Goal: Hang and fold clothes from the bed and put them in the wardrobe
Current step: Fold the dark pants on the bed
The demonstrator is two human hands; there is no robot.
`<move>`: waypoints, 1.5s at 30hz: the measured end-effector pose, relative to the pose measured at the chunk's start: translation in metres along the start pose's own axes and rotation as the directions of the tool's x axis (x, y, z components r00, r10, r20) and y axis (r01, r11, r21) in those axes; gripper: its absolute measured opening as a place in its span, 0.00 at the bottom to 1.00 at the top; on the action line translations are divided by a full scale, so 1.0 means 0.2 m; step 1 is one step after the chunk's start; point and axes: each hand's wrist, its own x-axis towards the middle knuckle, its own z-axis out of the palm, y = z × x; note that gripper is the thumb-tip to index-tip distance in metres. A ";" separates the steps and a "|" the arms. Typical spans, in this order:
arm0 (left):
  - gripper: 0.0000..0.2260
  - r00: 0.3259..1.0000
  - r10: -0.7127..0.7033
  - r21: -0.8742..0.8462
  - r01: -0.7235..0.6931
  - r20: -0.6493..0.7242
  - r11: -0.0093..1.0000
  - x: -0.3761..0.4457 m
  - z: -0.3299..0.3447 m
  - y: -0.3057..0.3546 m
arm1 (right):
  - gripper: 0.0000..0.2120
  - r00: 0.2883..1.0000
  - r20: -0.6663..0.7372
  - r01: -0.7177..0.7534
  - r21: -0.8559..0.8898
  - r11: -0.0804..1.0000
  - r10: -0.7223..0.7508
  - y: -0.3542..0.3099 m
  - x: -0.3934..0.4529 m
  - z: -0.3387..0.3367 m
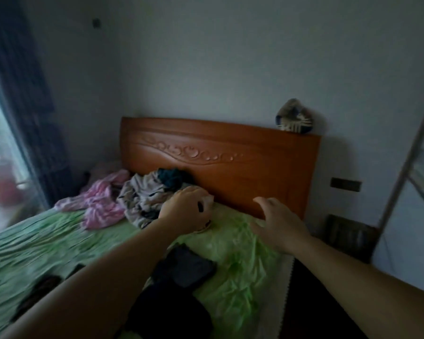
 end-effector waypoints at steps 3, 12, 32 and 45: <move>0.21 0.997 -0.079 -0.001 0.079 -0.004 0.997 0.02 0.05 -0.18 | 0.31 0.996 0.055 0.065 -0.021 0.998 -0.064 -0.11 0.14 0.14; 0.24 0.942 -0.332 -0.048 0.334 0.039 0.942 -0.04 0.22 -0.57 | 0.32 0.960 0.198 0.200 0.011 0.980 -0.198 -0.28 0.50 0.46; 0.22 0.649 -0.759 0.115 0.751 0.056 0.650 0.12 0.65 -0.82 | 0.34 0.765 0.428 0.419 0.237 0.876 -0.481 -0.36 1.35 1.20; 0.23 0.591 -0.791 -0.001 0.801 0.161 0.598 0.38 1.25 -1.05 | 0.33 0.780 0.555 0.279 0.103 0.955 -0.288 -0.08 1.77 1.64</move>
